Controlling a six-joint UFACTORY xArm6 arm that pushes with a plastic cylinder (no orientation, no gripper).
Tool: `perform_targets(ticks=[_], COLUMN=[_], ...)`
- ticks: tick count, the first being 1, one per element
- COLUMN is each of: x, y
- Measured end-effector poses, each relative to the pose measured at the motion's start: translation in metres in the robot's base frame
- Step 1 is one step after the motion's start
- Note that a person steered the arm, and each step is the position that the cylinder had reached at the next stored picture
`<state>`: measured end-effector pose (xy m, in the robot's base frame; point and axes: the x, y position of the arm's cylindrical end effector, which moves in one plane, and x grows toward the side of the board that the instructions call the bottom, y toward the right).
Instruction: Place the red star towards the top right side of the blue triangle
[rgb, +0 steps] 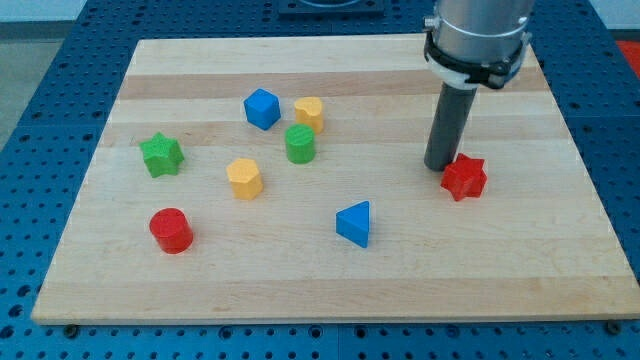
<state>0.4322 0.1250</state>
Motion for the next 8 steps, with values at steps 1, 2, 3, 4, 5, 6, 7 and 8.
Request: perform_targets(ticks=[1, 2, 3, 4, 5, 6, 7, 8], x=[-0.026, -0.011, -0.009, -0.008, -0.025, -0.029, -0.022, -0.007], y=[0.023, 0.057, 0.071, 0.068, 0.055, 0.047, 0.047, 0.047])
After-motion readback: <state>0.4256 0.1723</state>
